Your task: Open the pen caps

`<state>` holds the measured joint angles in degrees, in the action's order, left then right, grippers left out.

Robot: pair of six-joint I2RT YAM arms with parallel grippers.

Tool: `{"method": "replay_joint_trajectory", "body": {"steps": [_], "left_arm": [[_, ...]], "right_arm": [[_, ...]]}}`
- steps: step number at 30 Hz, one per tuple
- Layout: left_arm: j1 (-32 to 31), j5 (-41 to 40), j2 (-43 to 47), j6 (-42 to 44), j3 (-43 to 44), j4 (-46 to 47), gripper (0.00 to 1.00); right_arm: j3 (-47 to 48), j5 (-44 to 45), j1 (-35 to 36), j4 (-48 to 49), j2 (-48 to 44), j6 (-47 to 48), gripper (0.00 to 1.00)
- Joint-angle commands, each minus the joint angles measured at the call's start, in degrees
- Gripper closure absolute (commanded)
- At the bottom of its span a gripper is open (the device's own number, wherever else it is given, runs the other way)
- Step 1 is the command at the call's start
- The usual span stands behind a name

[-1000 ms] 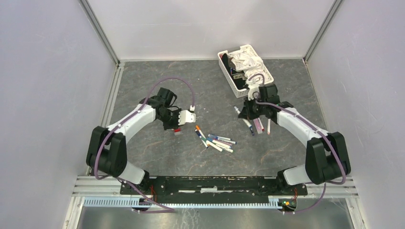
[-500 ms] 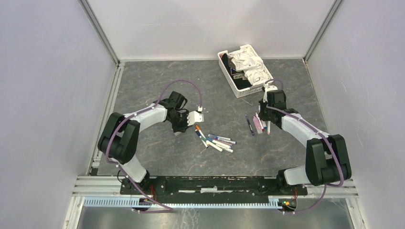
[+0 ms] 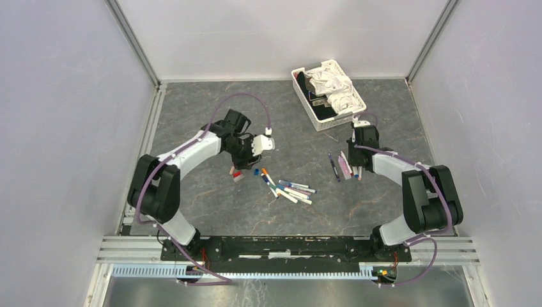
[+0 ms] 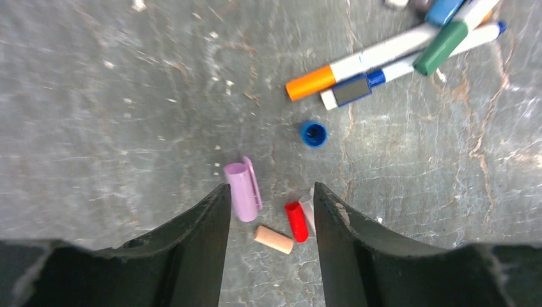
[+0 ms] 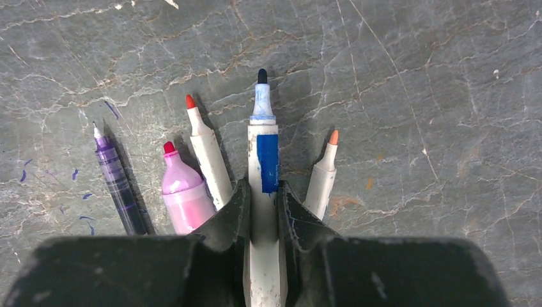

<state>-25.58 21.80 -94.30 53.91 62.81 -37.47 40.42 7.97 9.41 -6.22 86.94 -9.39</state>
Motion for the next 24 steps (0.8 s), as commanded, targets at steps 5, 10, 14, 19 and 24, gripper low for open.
{"method": "replay_joint_trajectory", "body": {"steps": [5,10,14,19,24], "left_arm": [[0.1,4.0,5.9,-7.3,11.8,-8.3,0.40],[0.2,1.2,6.8,-10.7,18.4,-12.9,0.13],[0.8,-2.3,8.2,-13.1,22.0,-13.8,0.02],[2.0,-4.1,11.0,-15.7,22.5,-12.0,0.00],[2.3,-4.6,12.5,-15.8,22.3,-12.8,0.00]], "right_arm": [[-0.1,0.2,-0.2,1.7,-0.7,-0.5,0.70],[1.1,-0.8,-0.2,0.0,-4.1,-0.6,0.58],[1.4,-5.1,0.6,0.3,-8.8,-0.8,0.58],[2.1,-11.6,8.9,0.0,-11.6,3.5,0.56],[3.2,-17.9,20.2,-1.5,-8.9,8.9,0.56]]}}
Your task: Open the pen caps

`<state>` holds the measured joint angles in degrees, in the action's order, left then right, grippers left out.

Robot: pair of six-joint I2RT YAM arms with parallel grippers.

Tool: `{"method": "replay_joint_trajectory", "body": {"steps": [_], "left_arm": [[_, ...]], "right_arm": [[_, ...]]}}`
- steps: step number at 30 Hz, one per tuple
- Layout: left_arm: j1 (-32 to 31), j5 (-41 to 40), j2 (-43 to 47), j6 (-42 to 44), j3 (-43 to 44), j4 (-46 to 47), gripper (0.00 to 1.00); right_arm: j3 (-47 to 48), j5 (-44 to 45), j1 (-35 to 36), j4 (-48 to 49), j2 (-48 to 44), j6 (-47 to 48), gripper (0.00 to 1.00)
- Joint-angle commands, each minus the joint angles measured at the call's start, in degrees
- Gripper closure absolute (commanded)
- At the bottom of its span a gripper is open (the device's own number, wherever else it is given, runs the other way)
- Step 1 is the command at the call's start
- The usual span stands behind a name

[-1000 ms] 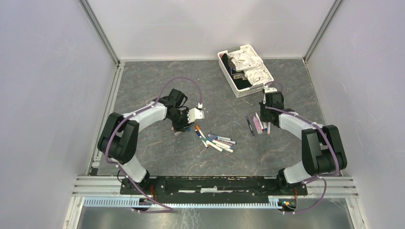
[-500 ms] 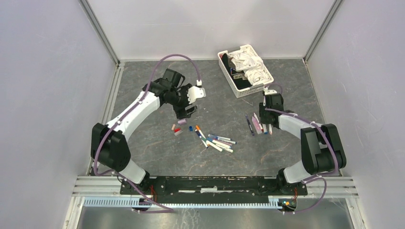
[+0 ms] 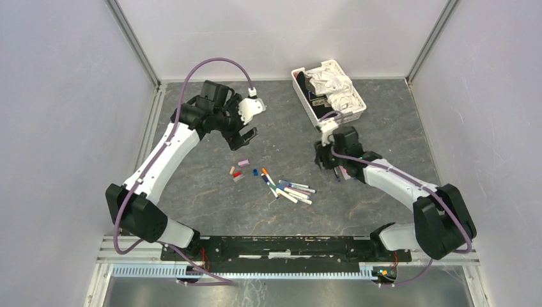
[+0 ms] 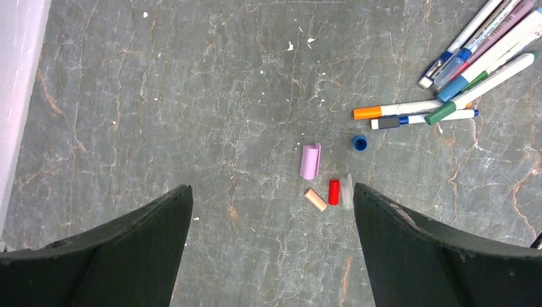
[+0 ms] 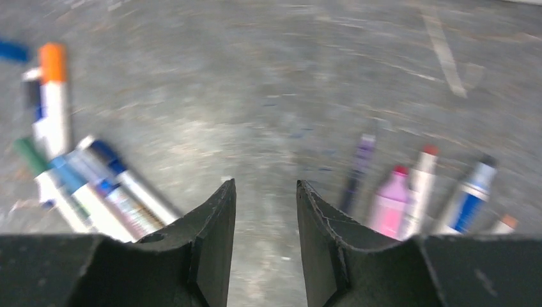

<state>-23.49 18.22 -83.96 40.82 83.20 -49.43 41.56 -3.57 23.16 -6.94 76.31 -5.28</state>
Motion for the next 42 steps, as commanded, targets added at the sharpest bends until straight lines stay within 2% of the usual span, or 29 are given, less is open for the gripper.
{"method": "replay_joint_trajectory", "body": {"steps": [1,7,12,28,33,42], "left_arm": [[0.3,-0.8,2.3,-2.4,1.7,-1.2,0.00],[0.4,-0.3,2.4,-1.6,0.8,-3.3,0.00],[0.4,-0.2,2.5,-1.3,0.0,-4.0,0.00],[0.4,1.3,1.3,-0.5,0.1,-6.2,0.00],[0.4,1.6,1.2,0.3,0.2,-7.4,0.00],[0.5,2.4,0.9,0.7,1.0,-8.4,0.00]], "right_arm": [[2.2,-7.1,8.4,-0.9,2.7,4.8,0.56],[3.5,-9.3,15.3,-1.3,8.5,8.0,0.56],[5.8,-5.9,18.2,-3.4,12.8,9.3,0.57],[9.4,-1.3,17.9,-5.1,17.2,11.2,0.73],[11.7,-5.9,17.3,-7.6,16.5,12.2,0.69],[17.7,-7.4,14.0,-10.2,18.0,12.5,0.65]]}}
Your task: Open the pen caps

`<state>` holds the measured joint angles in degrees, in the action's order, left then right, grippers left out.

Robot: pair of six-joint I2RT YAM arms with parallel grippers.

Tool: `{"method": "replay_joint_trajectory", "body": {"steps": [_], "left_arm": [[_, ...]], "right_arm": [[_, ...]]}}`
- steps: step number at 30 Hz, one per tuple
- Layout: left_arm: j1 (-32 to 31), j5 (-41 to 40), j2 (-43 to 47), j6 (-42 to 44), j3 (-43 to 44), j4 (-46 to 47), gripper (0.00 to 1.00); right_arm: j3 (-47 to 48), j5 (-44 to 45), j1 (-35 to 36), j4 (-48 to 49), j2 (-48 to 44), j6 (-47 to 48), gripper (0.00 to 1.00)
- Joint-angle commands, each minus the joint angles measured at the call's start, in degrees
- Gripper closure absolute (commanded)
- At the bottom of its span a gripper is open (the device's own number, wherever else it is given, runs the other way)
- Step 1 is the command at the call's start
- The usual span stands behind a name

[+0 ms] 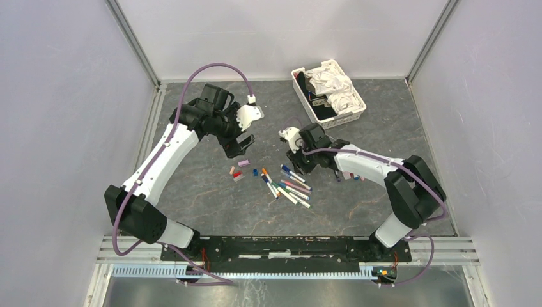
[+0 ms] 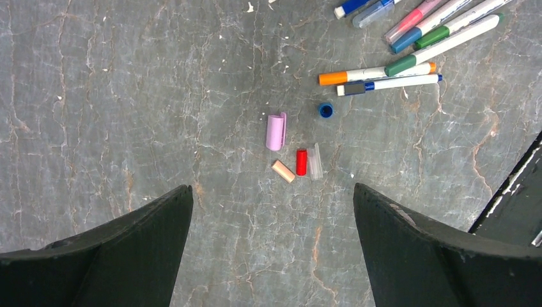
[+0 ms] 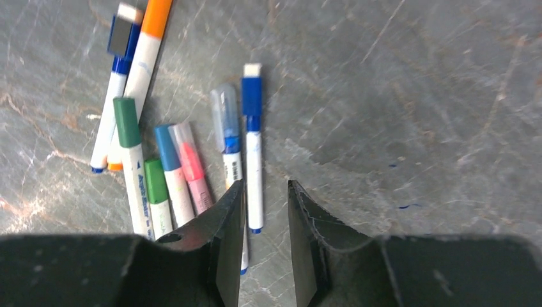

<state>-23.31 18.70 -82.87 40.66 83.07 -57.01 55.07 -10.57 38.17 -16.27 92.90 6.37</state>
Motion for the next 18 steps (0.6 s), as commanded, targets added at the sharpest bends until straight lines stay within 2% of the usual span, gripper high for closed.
{"method": "replay_joint_trajectory", "body": {"steps": [1,6,18], "left_arm": [[0.2,1.9,-0.3,0.8,1.2,-1.0,0.00],[0.2,1.5,-0.2,1.2,1.1,-1.4,0.00],[0.2,1.5,-0.3,1.5,1.5,-1.8,0.00]], "right_arm": [[4.8,-0.1,-1.1,-1.0,2.4,0.8,0.65],[5.5,-2.9,-1.1,0.6,6.1,-0.6,0.64],[3.2,-0.6,-1.1,1.0,9.0,-0.3,0.62]]}}
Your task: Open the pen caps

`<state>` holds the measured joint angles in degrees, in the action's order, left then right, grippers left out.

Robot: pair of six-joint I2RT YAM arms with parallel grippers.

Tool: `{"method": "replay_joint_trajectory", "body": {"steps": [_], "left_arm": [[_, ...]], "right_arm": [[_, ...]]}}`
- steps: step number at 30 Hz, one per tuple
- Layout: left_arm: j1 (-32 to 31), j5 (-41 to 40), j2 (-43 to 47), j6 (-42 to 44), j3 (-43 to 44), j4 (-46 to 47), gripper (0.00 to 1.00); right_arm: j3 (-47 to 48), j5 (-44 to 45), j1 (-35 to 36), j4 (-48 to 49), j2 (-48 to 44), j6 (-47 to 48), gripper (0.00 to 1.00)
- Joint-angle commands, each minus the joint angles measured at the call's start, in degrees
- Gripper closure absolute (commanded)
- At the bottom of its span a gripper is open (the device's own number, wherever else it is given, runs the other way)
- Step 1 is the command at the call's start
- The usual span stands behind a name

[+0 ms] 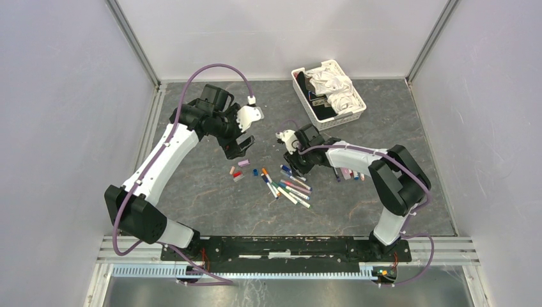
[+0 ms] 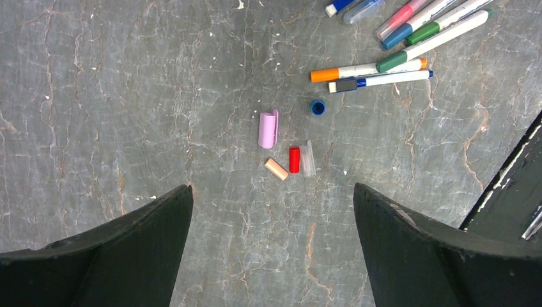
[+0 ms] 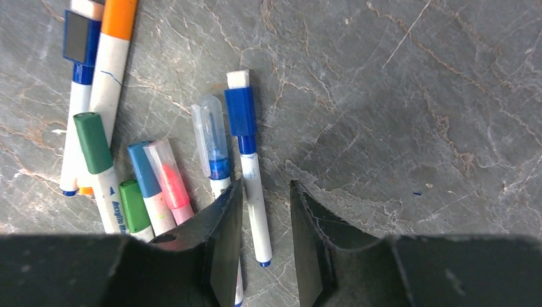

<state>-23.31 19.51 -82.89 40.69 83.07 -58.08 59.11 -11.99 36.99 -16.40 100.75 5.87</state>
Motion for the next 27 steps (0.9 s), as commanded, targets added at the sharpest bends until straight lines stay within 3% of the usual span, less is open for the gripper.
{"method": "replay_joint_trajectory", "body": {"steps": [1,10,15,19,22,27], "left_arm": [[0.2,0.6,-0.1,1.5,1.4,-0.9,0.00],[0.2,2.0,-0.8,1.8,1.7,-1.8,0.00],[0.2,6.0,-1.3,3.5,-0.2,-3.3,0.00],[0.2,12.7,0.1,9.1,-3.4,-4.3,0.00],[0.2,19.7,2.2,14.3,-6.3,-4.2,0.00],[-0.3,24.0,2.8,19.7,-8.7,-3.0,0.00]], "right_arm": [[-1.3,1.5,0.1,1.4,1.1,0.2,0.62],[-2.6,4.1,0.1,2.3,1.0,1.1,0.69],[-1.1,-0.3,-0.8,2.2,-2.7,0.0,1.00],[0.9,-6.2,-1.1,1.8,-7.3,-1.9,1.00],[0.9,-15.1,-1.0,2.5,-9.6,-4.5,1.00],[-1.5,-30.0,-0.5,6.9,-10.5,-9.9,1.00]]}}
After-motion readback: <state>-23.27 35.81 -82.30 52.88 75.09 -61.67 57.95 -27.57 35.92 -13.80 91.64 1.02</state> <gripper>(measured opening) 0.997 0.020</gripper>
